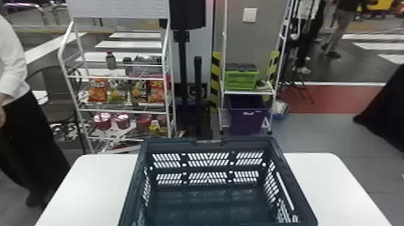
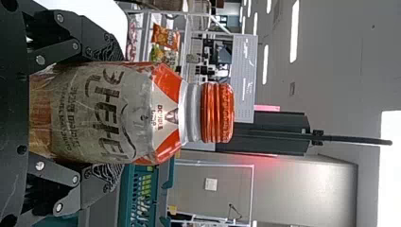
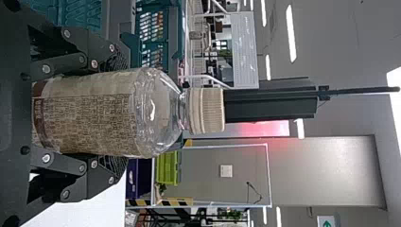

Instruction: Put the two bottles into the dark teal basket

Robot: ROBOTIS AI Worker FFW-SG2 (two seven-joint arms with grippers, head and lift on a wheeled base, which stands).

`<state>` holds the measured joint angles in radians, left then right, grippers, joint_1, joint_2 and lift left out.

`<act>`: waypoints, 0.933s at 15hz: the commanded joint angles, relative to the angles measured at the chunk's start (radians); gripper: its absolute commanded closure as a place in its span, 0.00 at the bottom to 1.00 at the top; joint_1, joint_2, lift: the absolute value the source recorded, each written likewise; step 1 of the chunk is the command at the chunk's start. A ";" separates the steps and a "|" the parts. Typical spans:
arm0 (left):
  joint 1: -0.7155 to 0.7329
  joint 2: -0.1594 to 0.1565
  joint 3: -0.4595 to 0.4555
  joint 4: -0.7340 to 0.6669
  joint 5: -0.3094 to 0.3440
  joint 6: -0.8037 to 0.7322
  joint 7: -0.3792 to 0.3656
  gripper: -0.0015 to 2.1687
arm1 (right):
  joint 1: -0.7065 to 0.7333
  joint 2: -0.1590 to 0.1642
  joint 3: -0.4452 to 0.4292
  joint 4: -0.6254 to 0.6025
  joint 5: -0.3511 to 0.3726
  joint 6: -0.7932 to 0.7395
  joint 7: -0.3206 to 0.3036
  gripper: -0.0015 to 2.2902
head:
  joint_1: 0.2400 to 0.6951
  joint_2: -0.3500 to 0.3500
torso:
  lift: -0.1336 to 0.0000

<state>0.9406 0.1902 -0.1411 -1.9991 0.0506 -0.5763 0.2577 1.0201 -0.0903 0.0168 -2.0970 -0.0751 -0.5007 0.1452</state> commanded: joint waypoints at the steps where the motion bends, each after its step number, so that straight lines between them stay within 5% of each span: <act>1: -0.002 0.000 0.000 0.000 0.000 0.005 0.000 0.99 | 0.000 0.000 0.000 0.000 0.000 0.000 -0.001 0.89 | 0.57 0.50 | 1.00; 14: -0.008 0.000 -0.002 0.006 0.002 0.017 0.000 0.99 | -0.015 0.001 -0.003 -0.071 -0.009 0.043 -0.001 0.89 | 0.57 0.50 | 1.00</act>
<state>0.9346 0.1899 -0.1419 -1.9924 0.0520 -0.5630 0.2577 1.0115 -0.0890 0.0142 -2.1409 -0.0798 -0.4817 0.1441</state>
